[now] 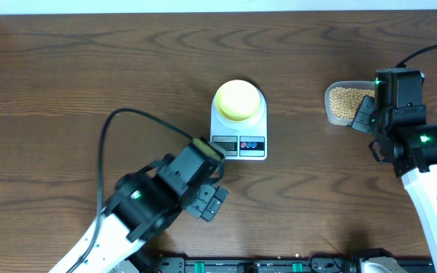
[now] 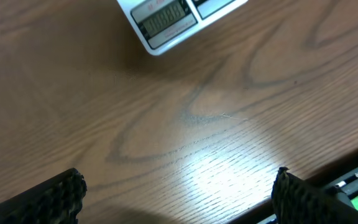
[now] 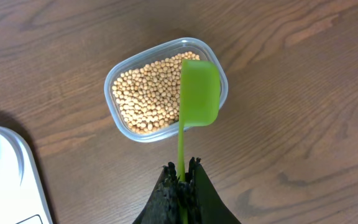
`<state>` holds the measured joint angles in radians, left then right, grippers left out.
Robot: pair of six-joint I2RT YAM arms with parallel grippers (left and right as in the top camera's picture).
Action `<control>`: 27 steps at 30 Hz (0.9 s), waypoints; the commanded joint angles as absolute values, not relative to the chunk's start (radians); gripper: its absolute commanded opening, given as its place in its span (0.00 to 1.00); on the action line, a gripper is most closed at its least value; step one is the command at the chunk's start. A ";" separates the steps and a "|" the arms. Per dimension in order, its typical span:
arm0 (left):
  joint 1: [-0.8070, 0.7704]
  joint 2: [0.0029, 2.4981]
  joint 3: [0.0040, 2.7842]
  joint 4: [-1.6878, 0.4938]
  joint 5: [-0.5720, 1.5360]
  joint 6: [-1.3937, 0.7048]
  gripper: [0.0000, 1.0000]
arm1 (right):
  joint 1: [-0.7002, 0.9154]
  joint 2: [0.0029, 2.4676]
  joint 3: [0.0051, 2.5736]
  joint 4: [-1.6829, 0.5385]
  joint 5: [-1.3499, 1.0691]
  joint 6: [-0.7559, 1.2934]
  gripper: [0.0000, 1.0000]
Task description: Scoop item into bowl and weigh 50g on scale
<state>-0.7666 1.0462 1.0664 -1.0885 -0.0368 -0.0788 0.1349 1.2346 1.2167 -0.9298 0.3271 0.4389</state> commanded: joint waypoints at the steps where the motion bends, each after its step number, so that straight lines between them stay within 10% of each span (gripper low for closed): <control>1: -0.762 0.979 1.099 -1.092 -0.057 -0.088 0.98 | 0.133 1.219 1.230 -0.931 0.330 0.429 0.01; 27: -0.762 0.968 1.099 -1.092 -0.057 -0.088 0.98 | 0.133 1.219 1.230 -0.919 0.331 0.430 0.01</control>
<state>-0.7666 0.9668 1.0683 -1.0897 -0.0368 -0.0788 0.1349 1.2346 1.2167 -0.9276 0.3271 0.4389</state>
